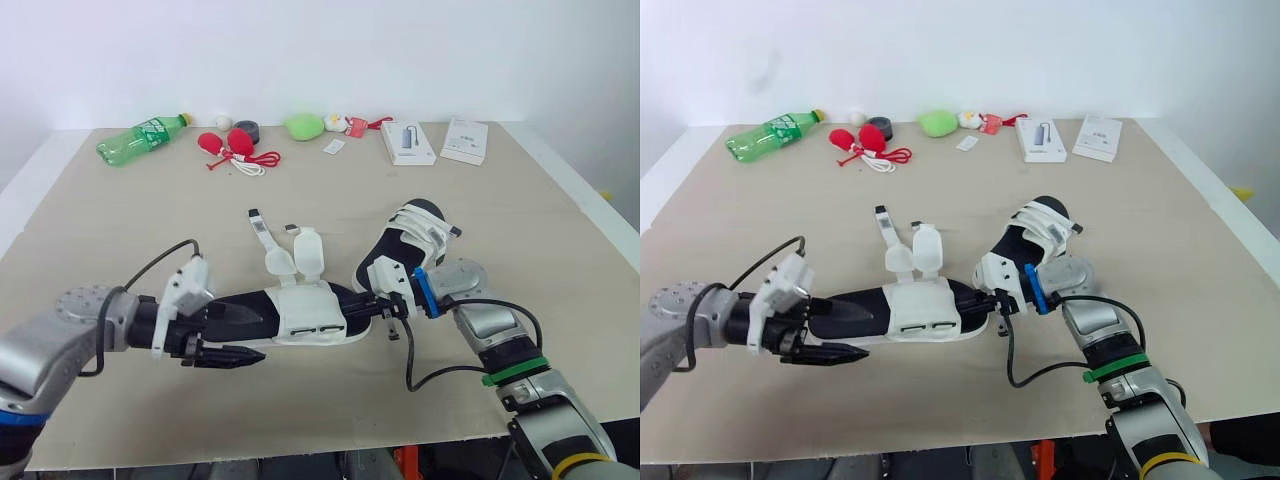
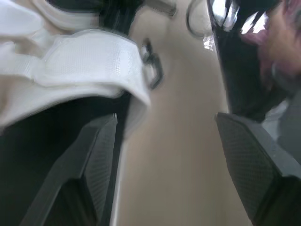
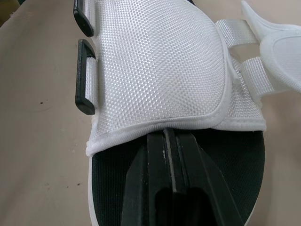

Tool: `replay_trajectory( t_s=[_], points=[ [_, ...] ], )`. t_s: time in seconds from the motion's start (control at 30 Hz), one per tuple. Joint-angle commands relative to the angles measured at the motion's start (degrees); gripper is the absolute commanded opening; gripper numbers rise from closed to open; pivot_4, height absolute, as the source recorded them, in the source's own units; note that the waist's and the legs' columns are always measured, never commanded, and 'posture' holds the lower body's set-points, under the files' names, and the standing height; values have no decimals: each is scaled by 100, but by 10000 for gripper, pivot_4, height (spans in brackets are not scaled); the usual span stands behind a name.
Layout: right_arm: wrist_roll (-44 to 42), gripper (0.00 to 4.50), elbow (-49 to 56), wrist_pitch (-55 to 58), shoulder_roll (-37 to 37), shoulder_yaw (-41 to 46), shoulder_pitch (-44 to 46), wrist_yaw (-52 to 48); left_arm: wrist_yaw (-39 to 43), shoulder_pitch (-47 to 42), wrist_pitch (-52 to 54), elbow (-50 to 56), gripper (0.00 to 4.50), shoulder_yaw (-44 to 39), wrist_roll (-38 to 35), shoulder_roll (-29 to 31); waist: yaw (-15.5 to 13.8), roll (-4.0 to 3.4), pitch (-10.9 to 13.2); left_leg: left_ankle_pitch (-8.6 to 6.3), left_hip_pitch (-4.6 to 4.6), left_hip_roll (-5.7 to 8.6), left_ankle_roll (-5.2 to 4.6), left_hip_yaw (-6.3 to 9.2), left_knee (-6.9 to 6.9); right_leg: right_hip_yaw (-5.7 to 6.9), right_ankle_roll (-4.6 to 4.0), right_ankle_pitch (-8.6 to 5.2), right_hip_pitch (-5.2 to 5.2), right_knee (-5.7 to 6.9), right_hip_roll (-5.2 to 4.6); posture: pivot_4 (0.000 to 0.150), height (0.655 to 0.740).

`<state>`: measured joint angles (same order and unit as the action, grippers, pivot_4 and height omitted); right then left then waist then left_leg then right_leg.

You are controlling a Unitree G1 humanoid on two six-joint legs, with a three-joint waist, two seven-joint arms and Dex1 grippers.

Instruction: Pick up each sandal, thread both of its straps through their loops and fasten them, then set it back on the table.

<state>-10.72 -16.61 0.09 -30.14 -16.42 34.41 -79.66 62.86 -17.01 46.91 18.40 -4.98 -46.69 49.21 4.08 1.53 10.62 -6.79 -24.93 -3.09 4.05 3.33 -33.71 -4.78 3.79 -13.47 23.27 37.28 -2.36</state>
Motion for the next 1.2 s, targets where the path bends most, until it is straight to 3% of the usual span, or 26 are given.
replay_trajectory(
  t_s=[0.03,0.23,0.57,0.97,1.2],
  points=[
    [166,0,-45,44,-5,-79,5,40,-1131,-744,383,-954,34365,-527,-194,-625,3,8,-4,3,-3,-2,-3,3,0,2,-2,2,1,0,5,1500,7400],
    [146,0,32,83,-15,-59,10,29,-2132,-1481,1106,-2154,34365,-715,-194,-1308,7,16,-9,9,-5,2,-2,7,3,-1,8,10,-4,0,8,1500,7400],
    [138,0,96,82,-41,-52,26,42,-2343,-2152,1766,-3526,34365,-444,86,-1816,9,17,-9,10,-8,3,0,11,4,-3,13,14,-4,0,11,1500,7400],
    [138,0,279,101,-115,-51,-53,86,-2262,-3518,1348,-6090,34365,-738,588,-2443,12,18,-10,13,-12,7,5,13,5,-3,42,31,0,-1,12,1500,7400],
    [142,0,371,83,-182,-49,-132,127,-2226,-4176,500,-7507,34365,-846,1089,-2621,9,18,-10,14,-13,10,7,14,6,-2,42,31,-1,-2,8,1500,7400]
  ],
)
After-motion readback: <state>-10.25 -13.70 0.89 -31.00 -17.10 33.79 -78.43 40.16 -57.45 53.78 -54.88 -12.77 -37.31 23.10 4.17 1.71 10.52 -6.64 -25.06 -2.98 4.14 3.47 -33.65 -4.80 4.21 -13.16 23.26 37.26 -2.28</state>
